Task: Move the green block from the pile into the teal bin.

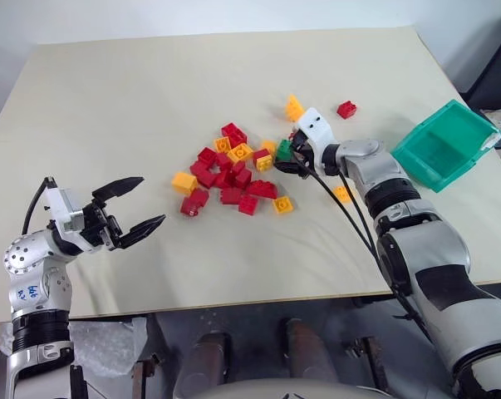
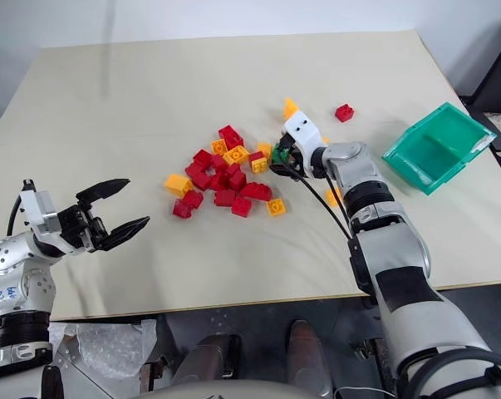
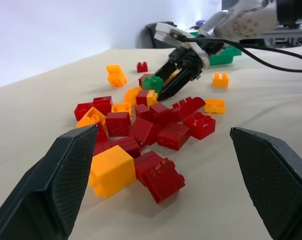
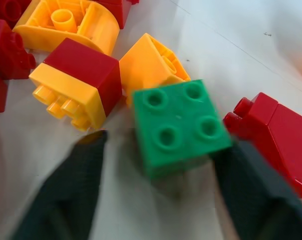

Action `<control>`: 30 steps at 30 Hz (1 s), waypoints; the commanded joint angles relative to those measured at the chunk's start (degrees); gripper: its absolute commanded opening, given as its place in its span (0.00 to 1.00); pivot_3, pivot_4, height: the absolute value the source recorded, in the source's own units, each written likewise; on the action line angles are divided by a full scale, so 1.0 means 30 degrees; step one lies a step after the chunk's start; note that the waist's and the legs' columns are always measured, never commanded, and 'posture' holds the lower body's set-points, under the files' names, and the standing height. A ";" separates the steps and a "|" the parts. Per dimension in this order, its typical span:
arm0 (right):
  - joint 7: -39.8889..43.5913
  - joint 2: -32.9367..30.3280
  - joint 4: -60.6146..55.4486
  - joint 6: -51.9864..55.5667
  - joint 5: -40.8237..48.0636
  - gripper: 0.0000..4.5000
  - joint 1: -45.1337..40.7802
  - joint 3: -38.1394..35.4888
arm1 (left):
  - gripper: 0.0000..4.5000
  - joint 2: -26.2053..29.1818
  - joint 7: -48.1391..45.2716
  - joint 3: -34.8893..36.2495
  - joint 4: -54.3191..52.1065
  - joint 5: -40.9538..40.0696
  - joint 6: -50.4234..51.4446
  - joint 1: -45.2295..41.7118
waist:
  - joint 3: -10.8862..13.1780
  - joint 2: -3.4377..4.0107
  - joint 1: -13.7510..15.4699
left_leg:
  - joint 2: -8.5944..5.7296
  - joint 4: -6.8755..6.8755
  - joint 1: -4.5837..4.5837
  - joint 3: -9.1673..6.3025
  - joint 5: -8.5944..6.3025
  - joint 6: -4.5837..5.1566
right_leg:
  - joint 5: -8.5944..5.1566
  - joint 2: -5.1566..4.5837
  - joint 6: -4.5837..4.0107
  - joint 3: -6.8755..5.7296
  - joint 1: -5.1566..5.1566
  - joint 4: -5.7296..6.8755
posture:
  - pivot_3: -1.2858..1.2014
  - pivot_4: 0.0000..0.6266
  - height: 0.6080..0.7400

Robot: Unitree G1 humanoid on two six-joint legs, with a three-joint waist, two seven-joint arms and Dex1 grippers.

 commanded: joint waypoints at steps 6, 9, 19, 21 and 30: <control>0.1009 -0.1133 -0.4045 0.0652 0.1119 0.33 0.0608 -0.1547 | 1.00 -0.0191 0.0232 -0.0584 -0.0849 -0.0255 0.0288 -0.0682 | 0.0001 0.0002 -0.0112 | 0.0004 -0.0004 0.0000 0.0001 -0.0001 -0.0001 | 0.0000 0.0003 0.0000 0.0001 -0.0002 0.0000 | 0.52 0.24 1.00; 0.1239 -0.1872 -0.7226 0.1634 0.1381 0.33 0.1894 -0.1766 | 1.00 -0.0559 0.0357 -0.1258 -0.1000 -0.0073 0.0421 -0.1101 | 0.0001 0.0002 -0.0065 | 0.0002 -0.0002 0.0000 0.0001 -0.0002 -0.0002 | 0.0000 0.0000 0.0001 0.0000 0.0001 -0.0001 | 0.52 0.24 1.00; 0.0724 -0.8891 -1.8948 0.4784 0.1579 0.33 0.8279 -0.4549 | 1.00 -0.4691 0.3322 -0.6160 0.0222 0.3280 0.0448 -0.5940 | 0.0003 0.0001 0.0947 | -0.0098 0.0073 -0.0071 0.0026 -0.0018 0.0029 | 0.0025 0.0010 0.0047 -0.0003 0.0000 -0.0044 | 0.52 0.24 1.00; 0.0453 -1.0855 -1.9459 0.5273 0.1185 0.33 0.9073 -0.5395 | 1.00 -0.5660 0.3898 -0.7025 0.1191 0.4069 0.0345 -0.7320 | 0.0003 0.0002 0.1083 | -0.0097 0.0075 -0.0070 0.0037 -0.0017 0.0029 | 0.0025 0.0017 0.0046 -0.0003 0.0002 -0.0040 | 0.52 0.24 1.00; -0.1758 -1.3846 -1.5500 0.4929 -0.0712 0.33 0.8916 -0.5008 | 1.00 -0.8170 0.5249 -0.8854 0.6394 0.6684 -0.0883 -1.2081 | 0.0008 -0.0008 0.0890 | -0.0086 0.0062 -0.0032 0.0314 -0.0028 0.0066 | 0.0031 0.0027 0.0058 0.0071 -0.0002 -0.0043 | 0.52 0.24 1.00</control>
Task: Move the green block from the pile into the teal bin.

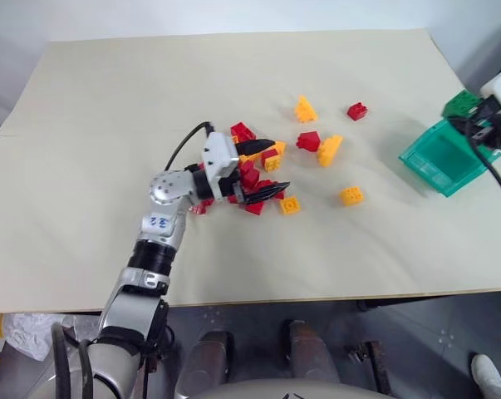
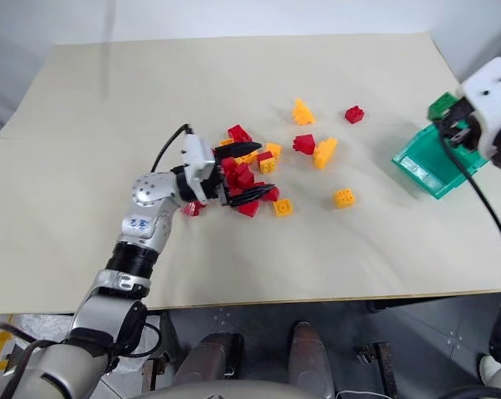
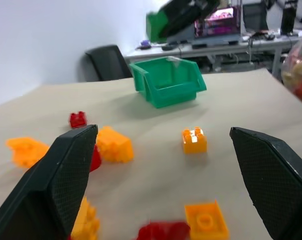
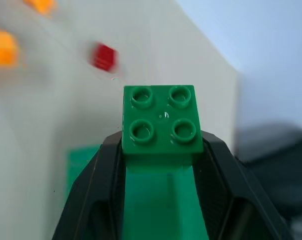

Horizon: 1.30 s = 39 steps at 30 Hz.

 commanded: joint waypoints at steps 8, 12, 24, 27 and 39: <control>-0.2052 0.0938 0.4826 -0.1486 -0.1442 0.70 -0.2051 0.1749 | 1.00 -0.0646 -0.0031 -0.0558 0.2475 0.1147 -0.1157 -0.2334 | 0.0003 -0.0004 0.0036 | 0.0002 -0.0018 0.0016 0.0080 -0.0003 0.0019 | 0.0012 -0.0012 0.0017 0.0050 -0.0019 -0.0009 | 0.52 0.24 1.00; -0.1793 0.0702 0.4513 -0.1457 -0.1249 0.99 -0.2118 0.1615 | 1.00 -0.0002 -0.0199 -0.0279 0.1225 0.0822 -0.0362 -0.1507 | 0.0003 -0.0003 0.0048 | 0.0000 -0.0011 -0.0006 0.0076 -0.0010 0.0031 | 0.0023 -0.0022 0.0039 0.0049 -0.0028 -0.0040 | 0.52 0.24 1.00; -0.1484 0.0169 0.5714 -0.1422 -0.0948 0.99 -0.2288 0.1497 | 1.00 0.2769 -0.0075 0.0988 -0.2985 -0.0116 0.2321 0.1704 | 0.0001 -0.0001 0.0259 | 0.0030 0.0033 -0.0006 0.0013 -0.0014 0.0037 | 0.0032 -0.0039 0.0052 0.0048 -0.0002 -0.0035 | 0.52 0.24 1.00; -0.0986 0.0280 0.5768 -0.1798 -0.0676 0.99 -0.2709 0.1567 | 1.00 0.3055 0.0140 0.1285 -0.3496 -0.0339 0.2659 0.1932 | 0.0001 0.0000 0.0258 | 0.0015 0.0027 -0.0006 0.0022 -0.0016 0.0042 | 0.0035 -0.0041 0.0057 0.0054 -0.0006 -0.0040 | 0.52 0.24 1.00; 0.8004 0.2093 -0.3189 -0.2091 0.6647 0.99 0.3204 0.0665 | 1.00 0.8107 0.0877 0.6815 -0.8278 -0.4763 0.9466 0.7744 | 0.0001 0.0002 -0.0011 | 0.0083 0.0050 0.0007 -0.0103 -0.0037 0.0037 | 0.0029 -0.0029 0.0047 0.0049 -0.0006 -0.0009 | 0.52 0.24 1.00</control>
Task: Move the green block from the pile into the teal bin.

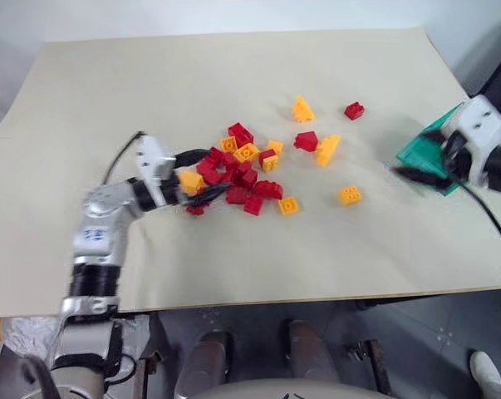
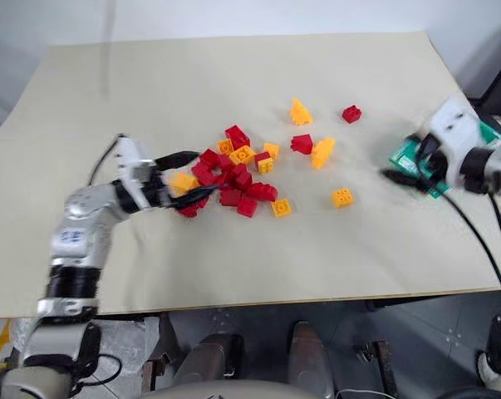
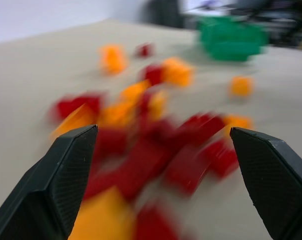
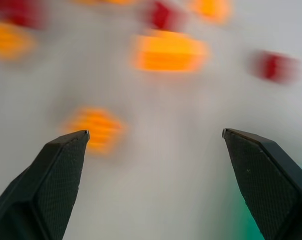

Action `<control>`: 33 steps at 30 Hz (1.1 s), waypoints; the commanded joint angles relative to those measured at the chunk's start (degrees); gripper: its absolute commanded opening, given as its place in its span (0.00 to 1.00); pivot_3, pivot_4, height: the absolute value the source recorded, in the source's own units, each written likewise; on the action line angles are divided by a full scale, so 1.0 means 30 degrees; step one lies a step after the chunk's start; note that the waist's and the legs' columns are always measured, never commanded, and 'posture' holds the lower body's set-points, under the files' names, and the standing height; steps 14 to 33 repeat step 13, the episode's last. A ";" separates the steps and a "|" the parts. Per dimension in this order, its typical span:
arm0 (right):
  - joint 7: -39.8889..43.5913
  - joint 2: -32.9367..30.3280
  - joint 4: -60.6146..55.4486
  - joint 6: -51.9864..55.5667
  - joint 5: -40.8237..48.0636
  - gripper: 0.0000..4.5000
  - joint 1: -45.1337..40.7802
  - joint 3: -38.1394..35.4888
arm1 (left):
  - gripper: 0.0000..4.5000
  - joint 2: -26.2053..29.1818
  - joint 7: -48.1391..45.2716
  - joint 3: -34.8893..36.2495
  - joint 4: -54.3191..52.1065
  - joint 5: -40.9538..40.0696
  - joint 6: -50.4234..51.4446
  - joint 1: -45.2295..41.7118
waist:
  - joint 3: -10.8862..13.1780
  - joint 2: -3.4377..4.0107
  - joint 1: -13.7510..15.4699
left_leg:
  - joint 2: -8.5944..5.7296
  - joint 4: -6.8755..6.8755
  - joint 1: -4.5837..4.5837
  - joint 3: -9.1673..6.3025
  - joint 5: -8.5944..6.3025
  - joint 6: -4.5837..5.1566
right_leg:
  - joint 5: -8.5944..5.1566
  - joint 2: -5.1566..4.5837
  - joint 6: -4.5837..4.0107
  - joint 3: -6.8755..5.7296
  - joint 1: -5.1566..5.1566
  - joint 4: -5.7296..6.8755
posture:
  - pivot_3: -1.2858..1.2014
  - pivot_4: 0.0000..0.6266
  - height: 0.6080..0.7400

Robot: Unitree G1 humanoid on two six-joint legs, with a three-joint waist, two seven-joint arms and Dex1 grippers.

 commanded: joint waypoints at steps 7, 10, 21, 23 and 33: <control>0.1367 0.1861 0.1556 -0.3856 0.0592 0.99 0.0039 0.0156 | 1.00 0.2958 -0.0661 0.3786 -0.2485 -0.1857 0.1455 0.4984 | 0.0000 -0.0001 0.0065 | -0.0013 0.0097 0.0006 -0.0041 -0.0017 0.0013 | 0.0006 -0.0019 0.0001 0.0004 0.0041 -0.0008 | 0.52 0.24 1.00; 0.1110 0.2530 0.1989 -0.4273 0.0379 0.99 0.0009 0.0408 | 1.00 0.2874 -0.0408 0.4508 -0.3351 -0.1975 0.0820 0.6220 | 0.0000 0.0000 0.0042 | -0.0002 0.0081 0.0011 -0.0040 -0.0019 0.0006 | 0.0002 -0.0015 -0.0014 0.0003 0.0031 -0.0010 | 0.52 0.24 1.00; 0.0528 0.3210 0.1933 -0.4452 0.0440 0.99 0.0180 0.0321 | 1.00 0.2980 -0.0171 0.4678 -0.3888 -0.1809 0.0802 0.7051 | 0.0000 0.0000 0.0067 | 0.0001 0.0094 0.0011 -0.0040 -0.0019 0.0001 | 0.0002 -0.0017 -0.0018 0.0000 0.0028 -0.0011 | 0.52 0.24 1.00; 0.0528 0.3210 0.1933 -0.4452 0.0440 0.99 0.0180 0.0321 | 1.00 0.2980 -0.0171 0.4678 -0.3888 -0.1809 0.0802 0.7051 | 0.0000 0.0000 0.0067 | 0.0001 0.0094 0.0011 -0.0040 -0.0019 0.0001 | 0.0002 -0.0017 -0.0018 0.0000 0.0028 -0.0011 | 0.52 0.24 1.00; 0.0528 0.3210 0.1933 -0.4452 0.0440 0.99 0.0180 0.0321 | 1.00 0.2980 -0.0171 0.4678 -0.3888 -0.1809 0.0802 0.7051 | 0.0000 0.0000 0.0067 | 0.0001 0.0094 0.0011 -0.0040 -0.0019 0.0001 | 0.0002 -0.0017 -0.0018 0.0000 0.0028 -0.0011 | 0.52 0.24 1.00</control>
